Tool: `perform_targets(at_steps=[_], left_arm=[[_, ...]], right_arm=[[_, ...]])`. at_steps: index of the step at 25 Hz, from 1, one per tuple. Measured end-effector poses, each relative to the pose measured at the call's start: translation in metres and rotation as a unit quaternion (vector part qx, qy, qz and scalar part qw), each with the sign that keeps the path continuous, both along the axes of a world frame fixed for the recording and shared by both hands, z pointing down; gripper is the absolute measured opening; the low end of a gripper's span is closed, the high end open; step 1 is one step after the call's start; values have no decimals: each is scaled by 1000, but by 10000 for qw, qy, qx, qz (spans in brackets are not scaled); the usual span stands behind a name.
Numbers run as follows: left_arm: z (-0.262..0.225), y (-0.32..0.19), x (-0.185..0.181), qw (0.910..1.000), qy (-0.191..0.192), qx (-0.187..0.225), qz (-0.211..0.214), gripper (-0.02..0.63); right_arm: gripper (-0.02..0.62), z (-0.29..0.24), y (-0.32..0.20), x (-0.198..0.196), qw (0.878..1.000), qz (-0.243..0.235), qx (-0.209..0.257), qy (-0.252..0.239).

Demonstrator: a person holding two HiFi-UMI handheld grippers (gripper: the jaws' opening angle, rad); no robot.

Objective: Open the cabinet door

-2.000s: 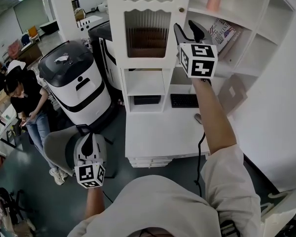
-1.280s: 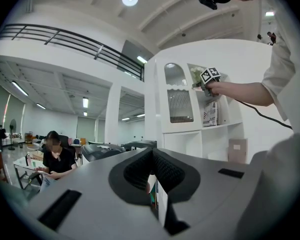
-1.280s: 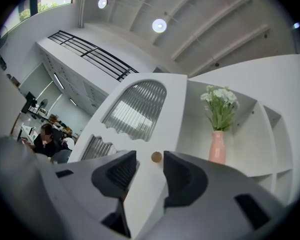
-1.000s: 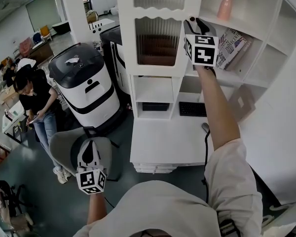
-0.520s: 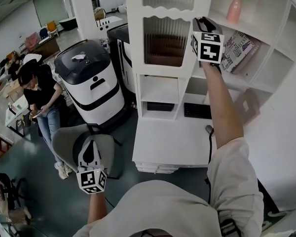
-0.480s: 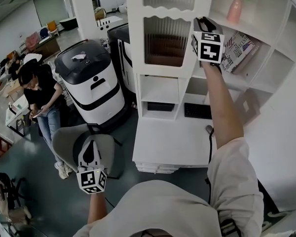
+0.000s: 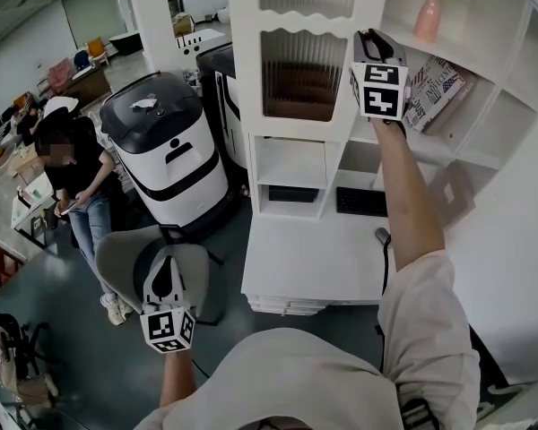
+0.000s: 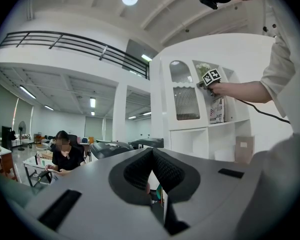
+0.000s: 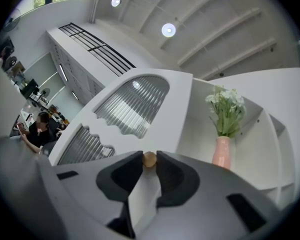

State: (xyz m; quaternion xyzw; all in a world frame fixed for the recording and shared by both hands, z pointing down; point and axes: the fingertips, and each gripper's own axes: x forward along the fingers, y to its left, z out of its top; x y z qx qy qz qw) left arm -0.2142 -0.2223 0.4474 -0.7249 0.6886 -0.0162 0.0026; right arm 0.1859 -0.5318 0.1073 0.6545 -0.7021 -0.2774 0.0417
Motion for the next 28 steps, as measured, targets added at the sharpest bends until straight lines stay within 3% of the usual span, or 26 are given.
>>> perform_targets(at_steps=[15,28], left_arm=[[-2,-4,5,10000,-9,-6,80,-2],[-8,-4,10,9998,-22,23,186,-2]], right_arm=[[83,0,17,-6,9936,-363,533,929],[80,1,36,-13,9813,-343,766,1731]])
